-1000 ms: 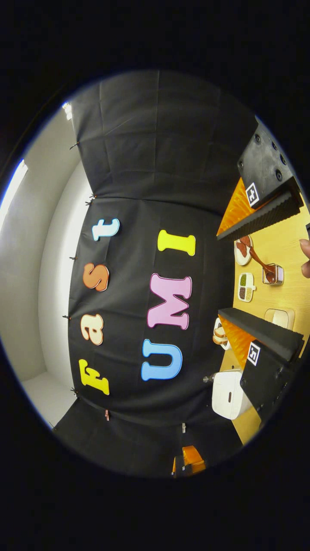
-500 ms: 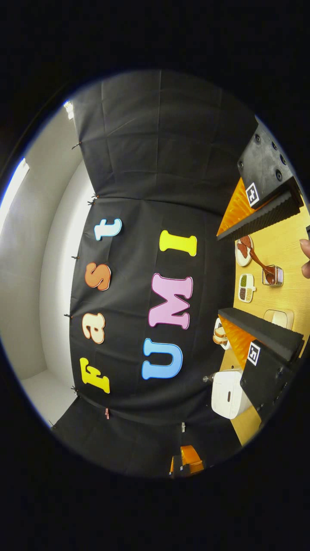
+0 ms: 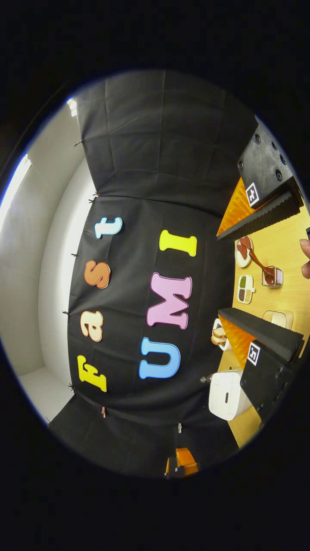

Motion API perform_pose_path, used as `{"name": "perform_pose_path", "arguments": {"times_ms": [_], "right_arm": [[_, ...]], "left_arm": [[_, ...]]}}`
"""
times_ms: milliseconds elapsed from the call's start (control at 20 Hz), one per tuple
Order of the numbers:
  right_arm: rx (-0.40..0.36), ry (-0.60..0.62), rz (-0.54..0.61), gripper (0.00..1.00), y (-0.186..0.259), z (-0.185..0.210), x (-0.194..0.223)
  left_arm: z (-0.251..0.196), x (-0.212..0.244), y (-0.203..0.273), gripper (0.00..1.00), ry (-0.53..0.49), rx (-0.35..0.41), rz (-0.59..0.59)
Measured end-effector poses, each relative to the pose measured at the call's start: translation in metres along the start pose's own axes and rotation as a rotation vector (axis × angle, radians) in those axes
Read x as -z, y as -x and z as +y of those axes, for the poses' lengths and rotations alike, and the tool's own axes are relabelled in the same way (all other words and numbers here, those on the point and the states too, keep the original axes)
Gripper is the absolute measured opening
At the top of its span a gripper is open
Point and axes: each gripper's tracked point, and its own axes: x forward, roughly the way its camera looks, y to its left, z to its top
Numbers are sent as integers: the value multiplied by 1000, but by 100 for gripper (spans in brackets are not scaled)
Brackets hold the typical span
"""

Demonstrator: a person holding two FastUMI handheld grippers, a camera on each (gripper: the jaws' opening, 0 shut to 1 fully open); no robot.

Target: Close the left gripper, press the button to open the rice cooker; take a wooden spoon from the chopstick holder with the right hand, scoop a spoonful of rice and pour it into the rice cooker, then put the wooden spoon back into the chopstick holder.

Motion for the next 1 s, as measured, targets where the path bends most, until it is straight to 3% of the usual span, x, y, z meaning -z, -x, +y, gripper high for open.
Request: {"name": "perform_pose_path", "arguments": {"times_ms": [150, 250, 400, 500, 650, 1000], "right_arm": [[-3, 8, 0, 98, -1, 6, 0], [-1, 27, 1, 98, -1, 7, 0], [8, 43, -9, 98, -2, 4, -4], [24, 41, -23, 98, -2, 0, -9], [42, 42, -32, 98, -5, -6, -13], [97, 54, -5, 98, -4, -23, 2]], "left_arm": [[4, -6, -5, 86, -9, 1, -19], [4, -9, -11, 70, -3, 20, -22], [1, -13, -18, 29, 23, 57, -32], [-8, -19, -21, 9, 23, 112, -55], [-9, -19, -33, 8, 14, 177, -68], [-1, 36, -98, 7, 36, 278, 161]]}}
